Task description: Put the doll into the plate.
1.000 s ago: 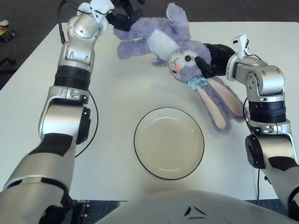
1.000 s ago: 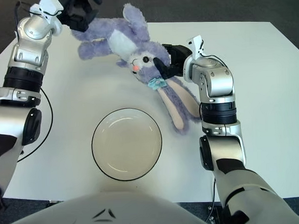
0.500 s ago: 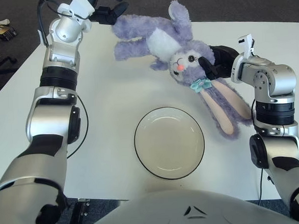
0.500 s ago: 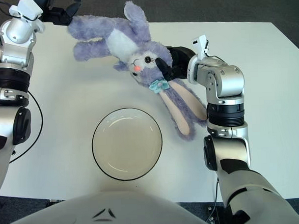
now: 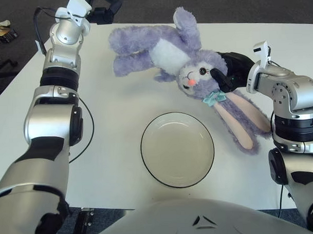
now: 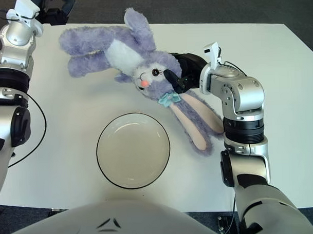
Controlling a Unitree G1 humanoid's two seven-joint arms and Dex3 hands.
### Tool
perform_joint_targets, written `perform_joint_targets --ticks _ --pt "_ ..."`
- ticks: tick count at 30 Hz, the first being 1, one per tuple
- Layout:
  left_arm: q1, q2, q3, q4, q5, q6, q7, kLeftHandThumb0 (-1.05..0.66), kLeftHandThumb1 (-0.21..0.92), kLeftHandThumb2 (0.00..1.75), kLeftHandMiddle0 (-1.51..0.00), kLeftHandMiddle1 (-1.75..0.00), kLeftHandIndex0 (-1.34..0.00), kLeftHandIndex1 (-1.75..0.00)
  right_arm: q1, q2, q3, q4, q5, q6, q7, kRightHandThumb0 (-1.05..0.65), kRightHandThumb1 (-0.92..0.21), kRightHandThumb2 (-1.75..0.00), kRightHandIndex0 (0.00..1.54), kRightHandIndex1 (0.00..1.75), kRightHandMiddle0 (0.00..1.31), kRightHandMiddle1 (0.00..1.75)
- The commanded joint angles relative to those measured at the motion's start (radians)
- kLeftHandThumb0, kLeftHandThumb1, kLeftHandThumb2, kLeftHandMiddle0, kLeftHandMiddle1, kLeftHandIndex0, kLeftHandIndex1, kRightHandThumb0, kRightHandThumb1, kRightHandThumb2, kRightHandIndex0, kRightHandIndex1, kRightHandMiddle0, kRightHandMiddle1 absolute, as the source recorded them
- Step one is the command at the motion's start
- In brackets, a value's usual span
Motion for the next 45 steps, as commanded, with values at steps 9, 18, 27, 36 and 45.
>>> perform_joint_targets --ticks 9,18,27,36,45 --pt "-0.044 -0.002 -0.050 0.156 0.093 0.001 0.150 -0.01 0.73 0.72 -0.46 -1.45 -0.19 -1.75 0.047 -0.044 -0.028 -0.113 0.080 0.002 0.020 0.00 -0.03 -1.63 0.84 1.69 0.60 1.75" --pt "-0.054 -0.018 -0.091 0.201 0.144 0.027 0.226 -0.01 0.70 0.81 -0.46 -1.56 -0.14 -1.75 0.052 -0.092 -0.028 -0.127 0.146 0.045 0.060 0.00 0.00 -1.67 0.86 1.72 0.62 1.75" --pt "-0.060 -0.030 -0.124 0.215 0.173 0.020 0.245 -0.01 0.64 0.89 -0.50 -1.58 -0.15 -1.75 0.050 -0.136 -0.020 -0.124 0.218 0.064 0.112 0.00 0.01 -1.69 0.86 1.72 0.63 1.75" --pt "-0.071 -0.041 -0.155 0.231 0.197 0.004 0.246 -0.01 0.58 0.97 -0.39 -1.67 -0.30 -1.71 0.069 -0.153 -0.001 -0.160 0.237 0.008 0.144 0.00 0.04 -1.72 0.88 1.73 0.65 1.75" --pt "-0.081 -0.050 -0.172 0.243 0.205 -0.018 0.244 0.00 0.56 0.99 -0.37 -1.68 -0.35 -1.69 0.088 -0.174 0.013 -0.198 0.231 -0.024 0.145 0.00 0.07 -1.75 0.91 1.75 0.69 1.70"
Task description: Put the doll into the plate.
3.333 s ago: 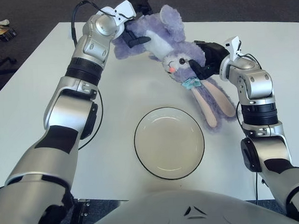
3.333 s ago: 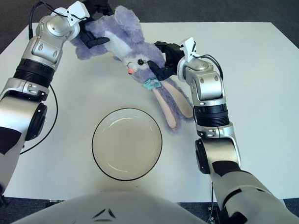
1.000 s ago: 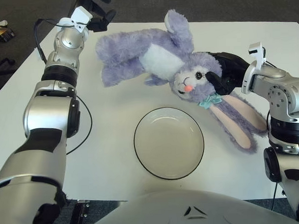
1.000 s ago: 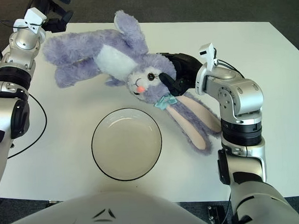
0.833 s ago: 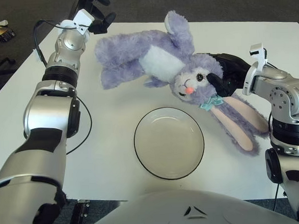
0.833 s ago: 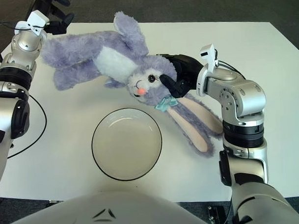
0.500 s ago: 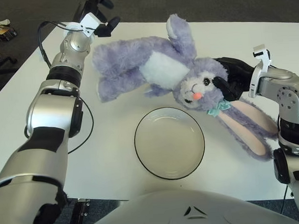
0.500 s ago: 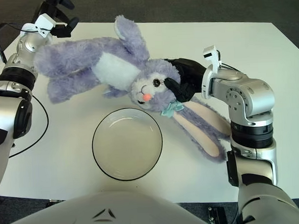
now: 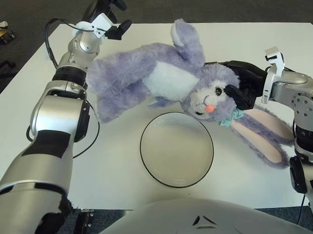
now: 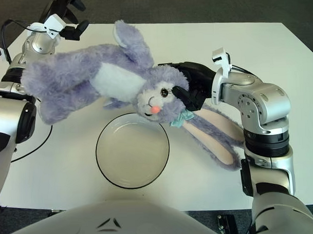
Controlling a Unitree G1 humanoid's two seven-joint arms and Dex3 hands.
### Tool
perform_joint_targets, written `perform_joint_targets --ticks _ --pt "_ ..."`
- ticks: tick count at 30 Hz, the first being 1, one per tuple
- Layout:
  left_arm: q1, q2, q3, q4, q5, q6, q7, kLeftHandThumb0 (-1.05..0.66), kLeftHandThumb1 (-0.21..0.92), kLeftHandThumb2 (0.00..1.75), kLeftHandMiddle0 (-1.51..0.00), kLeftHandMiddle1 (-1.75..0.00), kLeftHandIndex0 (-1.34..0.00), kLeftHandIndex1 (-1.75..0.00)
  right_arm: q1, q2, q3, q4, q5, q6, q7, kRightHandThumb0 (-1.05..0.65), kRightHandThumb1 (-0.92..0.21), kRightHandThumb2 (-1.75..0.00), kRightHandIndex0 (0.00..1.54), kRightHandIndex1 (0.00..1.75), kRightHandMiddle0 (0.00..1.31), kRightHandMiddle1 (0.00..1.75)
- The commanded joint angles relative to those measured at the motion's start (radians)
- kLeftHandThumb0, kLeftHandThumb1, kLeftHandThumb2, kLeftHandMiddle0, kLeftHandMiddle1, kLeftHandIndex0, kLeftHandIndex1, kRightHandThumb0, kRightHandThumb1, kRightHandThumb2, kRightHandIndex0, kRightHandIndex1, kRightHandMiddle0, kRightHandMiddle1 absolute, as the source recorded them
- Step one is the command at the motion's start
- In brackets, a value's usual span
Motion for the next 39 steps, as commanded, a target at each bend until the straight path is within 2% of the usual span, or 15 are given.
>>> perform_joint_targets --ticks 1,8,12,22,30,39 --pt "-0.023 -0.005 -0.010 0.013 0.011 -0.017 0.006 0.00 0.56 0.99 -0.37 -1.68 -0.35 -1.69 0.017 -0.027 0.011 -0.031 0.006 -0.039 0.012 0.00 0.07 -1.75 0.91 1.75 0.69 1.71" --pt "-0.022 -0.012 -0.022 0.008 0.024 -0.038 0.033 -0.01 0.54 1.02 -0.38 -1.69 -0.36 -1.70 0.060 -0.070 0.033 -0.064 -0.005 -0.084 0.024 0.00 0.06 -1.75 0.90 1.74 0.67 1.74" --pt "-0.022 -0.014 -0.027 0.006 0.031 -0.044 0.048 -0.01 0.54 1.03 -0.38 -1.70 -0.36 -1.71 0.073 -0.087 0.044 -0.070 0.005 -0.082 0.030 0.00 0.08 -1.75 0.92 1.70 0.68 1.75" --pt "-0.023 -0.020 -0.037 0.001 0.039 -0.050 0.061 -0.01 0.55 1.02 -0.37 -1.70 -0.35 -1.71 0.109 -0.104 0.058 -0.062 0.020 -0.147 0.101 0.00 0.07 -1.75 0.91 1.72 0.68 1.73" --pt "-0.024 -0.026 -0.038 0.003 0.040 -0.049 0.073 -0.01 0.55 1.02 -0.36 -1.70 -0.34 -1.71 0.137 -0.125 0.076 -0.086 -0.025 -0.200 0.088 0.00 0.12 -1.73 0.92 1.75 0.82 1.53" --pt "-0.022 -0.029 -0.037 0.002 0.037 -0.049 0.072 -0.01 0.54 1.02 -0.37 -1.70 -0.35 -1.71 0.154 -0.136 0.089 -0.103 -0.052 -0.227 0.071 -0.01 0.06 -1.62 0.85 1.75 0.87 1.39"
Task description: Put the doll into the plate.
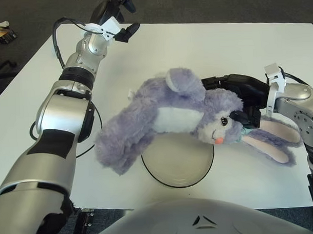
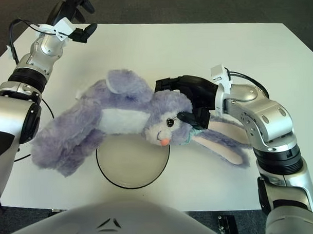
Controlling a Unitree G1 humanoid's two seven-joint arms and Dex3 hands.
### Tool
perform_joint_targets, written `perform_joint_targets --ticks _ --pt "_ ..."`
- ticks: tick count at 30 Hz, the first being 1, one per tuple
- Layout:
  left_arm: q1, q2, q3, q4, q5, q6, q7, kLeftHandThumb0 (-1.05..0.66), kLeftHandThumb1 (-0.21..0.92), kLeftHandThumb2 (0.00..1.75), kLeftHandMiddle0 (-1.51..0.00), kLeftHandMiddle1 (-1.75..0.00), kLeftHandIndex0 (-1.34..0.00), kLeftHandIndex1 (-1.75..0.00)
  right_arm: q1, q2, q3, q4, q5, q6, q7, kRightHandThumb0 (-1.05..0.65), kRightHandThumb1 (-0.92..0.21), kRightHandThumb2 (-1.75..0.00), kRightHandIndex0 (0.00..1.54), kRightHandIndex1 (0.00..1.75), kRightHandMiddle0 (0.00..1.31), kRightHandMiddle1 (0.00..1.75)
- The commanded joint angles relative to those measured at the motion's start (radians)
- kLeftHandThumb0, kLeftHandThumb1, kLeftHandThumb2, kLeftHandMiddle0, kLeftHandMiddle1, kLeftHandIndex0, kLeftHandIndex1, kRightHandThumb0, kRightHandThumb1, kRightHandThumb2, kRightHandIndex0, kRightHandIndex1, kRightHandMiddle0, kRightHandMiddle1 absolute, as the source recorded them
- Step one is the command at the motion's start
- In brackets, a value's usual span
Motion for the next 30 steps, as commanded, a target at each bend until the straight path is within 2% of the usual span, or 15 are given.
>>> perform_joint_targets --ticks 1,7,15,17,18,19,20,22,24,30 --pt "-0.020 -0.001 -0.002 -0.003 0.006 -0.005 0.016 -0.01 0.54 1.02 -0.38 -1.69 -0.35 -1.71 0.010 -0.014 0.003 -0.016 -0.007 -0.022 -0.005 -0.01 0.05 -1.61 0.85 1.75 0.87 1.39" --pt "-0.020 -0.002 -0.005 -0.004 0.011 -0.005 0.027 -0.01 0.53 1.03 -0.38 -1.69 -0.36 -1.70 0.018 -0.007 -0.004 -0.010 0.003 -0.024 -0.004 -0.01 0.01 -1.56 0.81 1.75 0.85 1.37" --pt "-0.017 -0.002 -0.010 -0.005 0.016 -0.012 0.040 0.00 0.52 1.04 -0.40 -1.68 -0.38 -1.69 0.034 0.004 -0.018 -0.016 0.022 -0.006 -0.016 -0.01 -0.15 -1.42 0.71 1.75 0.68 1.48" --pt "-0.016 -0.002 -0.011 -0.005 0.016 -0.013 0.041 -0.01 0.52 1.04 -0.40 -1.68 -0.38 -1.69 0.035 0.003 -0.019 -0.018 0.025 -0.001 -0.021 0.00 -0.22 -1.34 0.63 1.75 0.65 1.49" --pt "-0.016 -0.002 -0.011 -0.004 0.016 -0.013 0.041 -0.01 0.52 1.03 -0.40 -1.67 -0.38 -1.68 0.038 0.001 -0.019 -0.019 0.026 0.002 -0.022 -0.09 -0.27 -1.29 0.51 1.73 0.63 1.52" --pt "-0.015 -0.002 -0.011 -0.004 0.017 -0.014 0.041 -0.01 0.53 1.02 -0.40 -1.67 -0.38 -1.68 0.039 0.000 -0.019 -0.019 0.027 0.003 -0.023 -0.20 -0.37 -1.15 0.33 1.62 0.59 1.55" --pt "-0.015 -0.002 -0.011 -0.004 0.017 -0.014 0.040 -0.01 0.53 1.02 -0.40 -1.67 -0.38 -1.68 0.046 -0.003 -0.019 -0.018 0.027 0.002 -0.021 -0.24 -0.41 -1.09 0.26 1.58 0.58 1.55" --pt "-0.014 -0.003 -0.011 -0.004 0.017 -0.015 0.040 -0.01 0.53 1.02 -0.50 -1.60 -0.30 -1.71 0.053 -0.006 -0.019 -0.016 0.027 -0.001 -0.018 -0.26 -0.27 -1.13 0.13 1.42 0.34 1.54" --pt "-0.014 -0.003 -0.011 -0.004 0.018 -0.016 0.041 -0.01 0.52 1.01 -0.57 -1.55 -0.25 -1.73 0.050 -0.010 -0.024 -0.011 0.040 0.011 -0.011 -0.27 -0.17 -1.18 0.05 1.28 0.18 1.52" --pt "-0.012 -0.004 -0.012 -0.005 0.017 -0.016 0.043 -0.01 0.52 1.01 -0.62 -1.51 -0.23 -1.74 0.011 -0.048 -0.021 -0.023 0.038 0.027 0.001 -0.27 -0.10 -1.22 0.00 1.03 0.04 1.41"
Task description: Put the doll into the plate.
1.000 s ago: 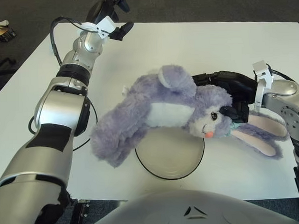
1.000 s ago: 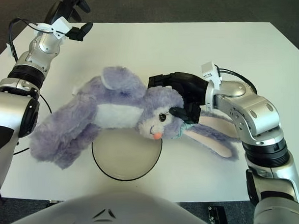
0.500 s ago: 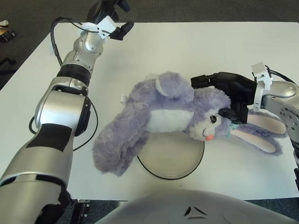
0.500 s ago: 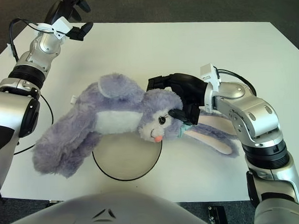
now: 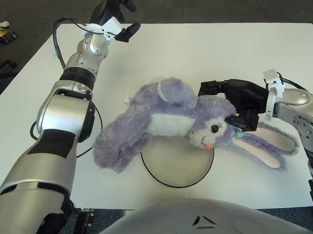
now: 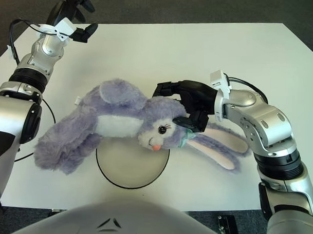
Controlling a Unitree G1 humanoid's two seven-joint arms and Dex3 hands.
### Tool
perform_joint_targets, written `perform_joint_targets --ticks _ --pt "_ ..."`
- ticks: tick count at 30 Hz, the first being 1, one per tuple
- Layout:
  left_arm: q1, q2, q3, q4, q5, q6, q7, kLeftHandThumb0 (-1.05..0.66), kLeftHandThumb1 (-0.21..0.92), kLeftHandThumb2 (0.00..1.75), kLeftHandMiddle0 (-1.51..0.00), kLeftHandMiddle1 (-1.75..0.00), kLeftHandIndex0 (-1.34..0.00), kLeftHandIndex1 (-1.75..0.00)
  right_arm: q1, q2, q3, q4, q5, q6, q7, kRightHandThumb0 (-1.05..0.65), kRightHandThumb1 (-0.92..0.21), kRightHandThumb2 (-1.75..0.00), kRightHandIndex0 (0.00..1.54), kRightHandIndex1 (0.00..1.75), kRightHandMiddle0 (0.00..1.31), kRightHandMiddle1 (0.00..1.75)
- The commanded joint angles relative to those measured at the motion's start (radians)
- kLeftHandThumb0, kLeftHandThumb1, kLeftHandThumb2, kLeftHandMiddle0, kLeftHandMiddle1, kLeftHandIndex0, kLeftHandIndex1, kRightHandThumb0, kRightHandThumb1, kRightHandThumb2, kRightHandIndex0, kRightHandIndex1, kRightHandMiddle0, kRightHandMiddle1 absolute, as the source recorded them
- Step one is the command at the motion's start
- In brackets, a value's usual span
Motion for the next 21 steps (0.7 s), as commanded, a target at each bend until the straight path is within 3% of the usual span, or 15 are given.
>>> perform_joint_targets --ticks 1,9,21 --pt "-0.011 -0.001 -0.005 -0.005 0.008 -0.009 0.010 -0.01 0.51 1.01 -0.62 -1.51 -0.23 -1.74 -0.029 -0.038 -0.002 -0.022 -0.003 0.003 0.000 -0.28 -0.10 -1.21 0.00 1.00 0.03 1.39" --pt "-0.010 -0.001 -0.009 -0.008 0.012 -0.004 0.014 -0.01 0.53 0.99 -0.61 -1.50 -0.23 -1.74 -0.013 -0.071 0.027 -0.039 -0.050 -0.035 -0.005 -0.47 -0.15 -1.06 0.00 0.61 0.00 1.07" --pt "-0.006 -0.002 -0.015 -0.005 0.018 -0.010 0.035 0.00 0.57 0.92 -0.60 -1.43 -0.24 -1.74 -0.001 -0.102 0.051 -0.044 -0.117 -0.136 0.019 -0.72 -0.31 -0.84 0.02 0.43 0.00 0.85"
